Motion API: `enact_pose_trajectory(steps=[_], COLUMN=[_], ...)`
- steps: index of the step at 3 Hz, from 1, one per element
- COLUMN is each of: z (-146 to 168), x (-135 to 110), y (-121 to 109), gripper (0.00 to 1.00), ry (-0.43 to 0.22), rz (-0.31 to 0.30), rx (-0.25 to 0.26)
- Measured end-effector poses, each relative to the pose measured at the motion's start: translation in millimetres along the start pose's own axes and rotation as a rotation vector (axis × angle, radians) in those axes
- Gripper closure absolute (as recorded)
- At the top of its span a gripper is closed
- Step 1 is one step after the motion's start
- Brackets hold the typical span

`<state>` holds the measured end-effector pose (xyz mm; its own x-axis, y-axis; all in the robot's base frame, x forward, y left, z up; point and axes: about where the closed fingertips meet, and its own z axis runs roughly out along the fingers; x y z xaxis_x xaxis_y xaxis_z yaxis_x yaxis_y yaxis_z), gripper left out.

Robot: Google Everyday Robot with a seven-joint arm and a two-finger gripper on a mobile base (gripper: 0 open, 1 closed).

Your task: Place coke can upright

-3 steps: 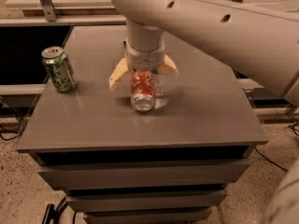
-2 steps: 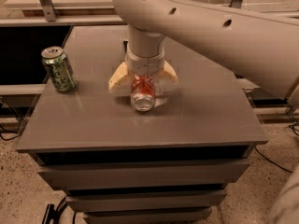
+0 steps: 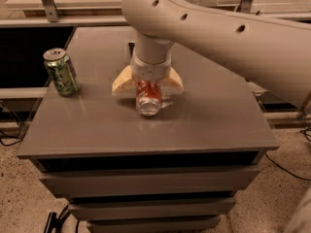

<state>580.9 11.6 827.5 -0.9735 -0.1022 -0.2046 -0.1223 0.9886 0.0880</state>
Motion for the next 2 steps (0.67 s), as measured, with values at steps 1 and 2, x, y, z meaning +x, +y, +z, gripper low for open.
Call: enact_pose_trajectory(steps=[1, 2], z=[-1.5, -2.2], x=[-0.8, -4.2], y=[0.5, 0.8], gripper=[0.00, 0.00], ry=[-0.004, 0.007], rz=[0.011, 0.005], rx=[0.013, 0.041])
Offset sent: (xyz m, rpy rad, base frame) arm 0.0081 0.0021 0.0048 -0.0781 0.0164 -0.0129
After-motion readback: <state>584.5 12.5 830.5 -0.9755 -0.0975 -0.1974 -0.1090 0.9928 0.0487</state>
